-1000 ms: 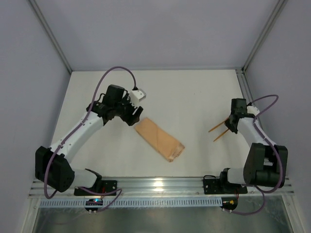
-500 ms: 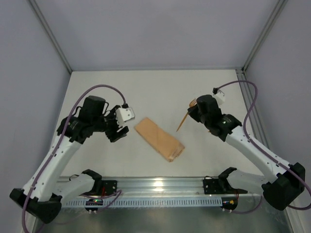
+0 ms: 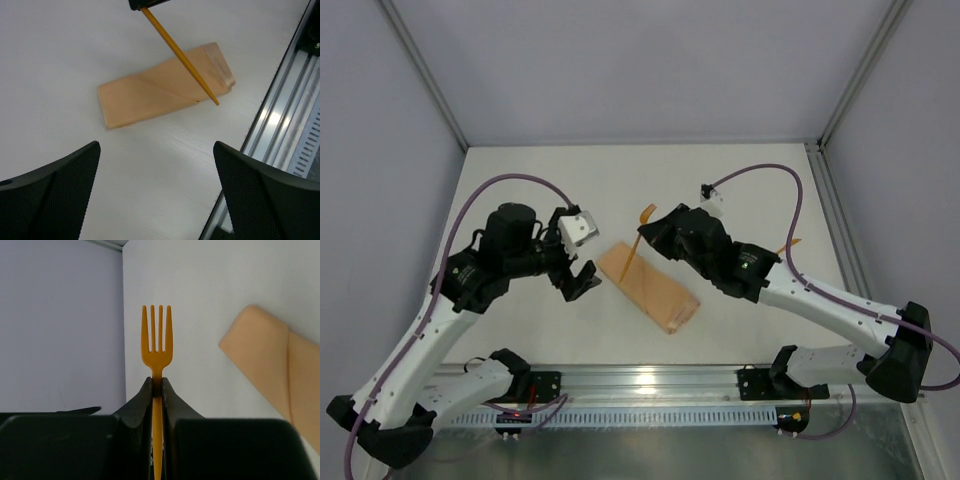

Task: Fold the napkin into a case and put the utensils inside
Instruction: Pass from the right arm to the left

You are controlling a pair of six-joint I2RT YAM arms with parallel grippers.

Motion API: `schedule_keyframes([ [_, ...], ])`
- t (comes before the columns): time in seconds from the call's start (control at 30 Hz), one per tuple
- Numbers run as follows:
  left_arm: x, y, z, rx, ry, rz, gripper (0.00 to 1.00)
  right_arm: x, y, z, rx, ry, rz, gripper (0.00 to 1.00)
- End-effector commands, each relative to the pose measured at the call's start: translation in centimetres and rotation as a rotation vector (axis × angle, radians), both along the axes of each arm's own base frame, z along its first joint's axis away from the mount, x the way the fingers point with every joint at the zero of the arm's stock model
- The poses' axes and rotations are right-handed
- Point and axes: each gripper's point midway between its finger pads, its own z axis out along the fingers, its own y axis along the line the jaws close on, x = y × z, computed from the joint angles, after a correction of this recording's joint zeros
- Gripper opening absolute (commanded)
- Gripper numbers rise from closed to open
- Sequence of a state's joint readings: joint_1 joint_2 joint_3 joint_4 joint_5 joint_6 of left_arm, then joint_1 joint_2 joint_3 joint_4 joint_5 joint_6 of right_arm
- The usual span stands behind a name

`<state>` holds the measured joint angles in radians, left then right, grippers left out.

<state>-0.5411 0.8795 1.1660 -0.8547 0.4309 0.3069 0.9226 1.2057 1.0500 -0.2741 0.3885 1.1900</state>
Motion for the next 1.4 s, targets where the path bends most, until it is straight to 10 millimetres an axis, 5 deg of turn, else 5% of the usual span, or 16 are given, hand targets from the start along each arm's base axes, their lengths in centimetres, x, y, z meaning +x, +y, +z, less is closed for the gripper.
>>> schedule_keyframes([
  [0.0,1.2,-1.8,0.1,0.004,0.016,0.015,0.99,0.5,2.1,4.8,0.121,-0.081,-0.030,0.03],
  [0.2,1.8,-2.1,-1.2,0.059,-0.005,0.016,0.99,0.2,2.8,4.8,0.121,-0.079,-0.029,0.03],
  [0.4,1.2,-4.3,1.2,-0.037,0.015,-0.056,0.99,0.4,2.5,4.5,0.107,-0.083,-0.060,0.03],
  [0.53,-0.5,-5.7,-0.1,-0.005,0.076,-0.143,0.97,0.5,2.3,4.5,0.107,-0.085,-0.069,0.03],
  [0.67,0.1,-6.1,-1.5,0.033,0.085,-0.121,0.93,0.4,2.0,4.6,0.113,-0.086,-0.075,0.03],
  [0.9,3.0,-7.2,-1.7,0.066,0.086,-0.047,0.55,-0.4,2.1,4.7,0.156,-0.076,-0.044,0.03],
  [1.07,4.0,-7.1,-1.6,0.097,0.079,-0.014,0.04,-1.1,2.2,3.7,0.166,-0.049,-0.022,0.03],
  [1.33,2.7,-6.8,-1.8,0.125,0.129,-0.062,0.00,-2.1,1.5,3.2,0.092,-0.110,0.054,0.03],
  [1.37,2.6,-6.6,-2.0,0.139,0.136,-0.065,0.00,-2.3,1.1,3.2,0.012,-0.175,0.099,0.16],
])
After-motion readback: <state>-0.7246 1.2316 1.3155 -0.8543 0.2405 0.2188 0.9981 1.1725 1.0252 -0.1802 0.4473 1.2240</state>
